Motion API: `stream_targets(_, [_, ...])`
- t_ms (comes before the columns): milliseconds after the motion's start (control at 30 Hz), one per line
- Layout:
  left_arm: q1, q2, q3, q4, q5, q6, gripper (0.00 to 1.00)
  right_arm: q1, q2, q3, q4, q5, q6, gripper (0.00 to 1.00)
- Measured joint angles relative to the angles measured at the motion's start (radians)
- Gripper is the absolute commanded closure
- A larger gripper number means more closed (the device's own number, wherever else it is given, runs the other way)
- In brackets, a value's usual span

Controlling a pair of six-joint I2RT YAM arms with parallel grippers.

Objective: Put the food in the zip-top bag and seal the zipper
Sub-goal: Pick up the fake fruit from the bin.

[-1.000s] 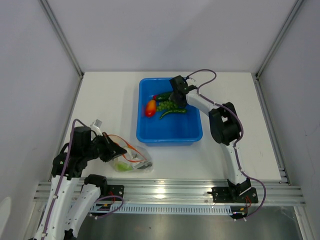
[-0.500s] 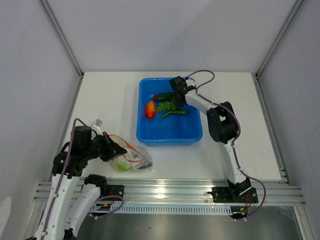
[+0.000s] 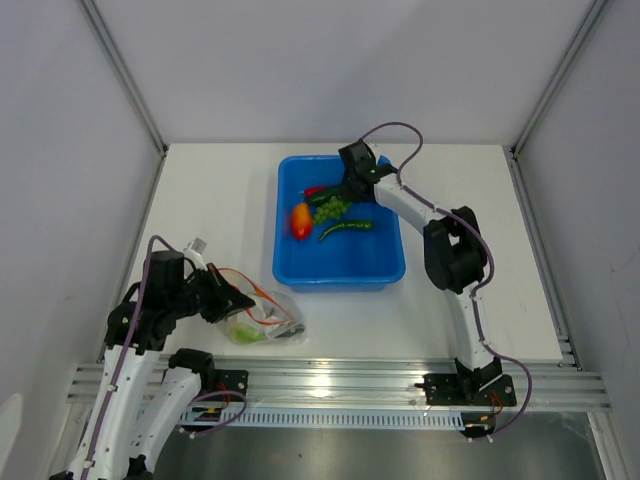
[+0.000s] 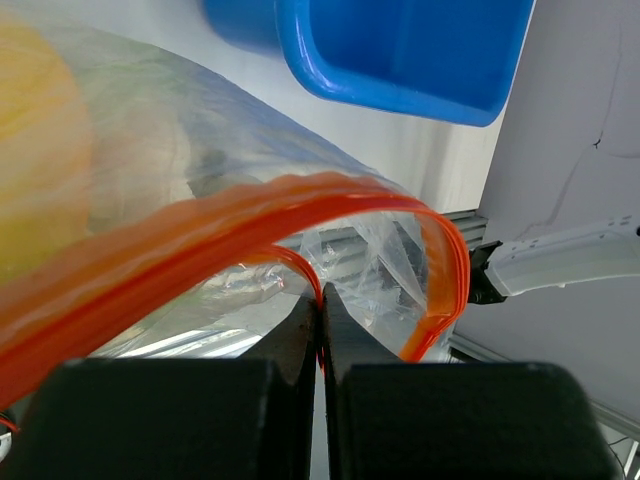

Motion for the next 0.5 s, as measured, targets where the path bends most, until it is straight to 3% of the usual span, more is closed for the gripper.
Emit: stream_targets(500, [0.0, -0.034, 0.0, 0.001, 0.002, -0.006, 0.99, 0.149, -0.389, 0.0, 0.005, -0.18, -0.215, 1.0])
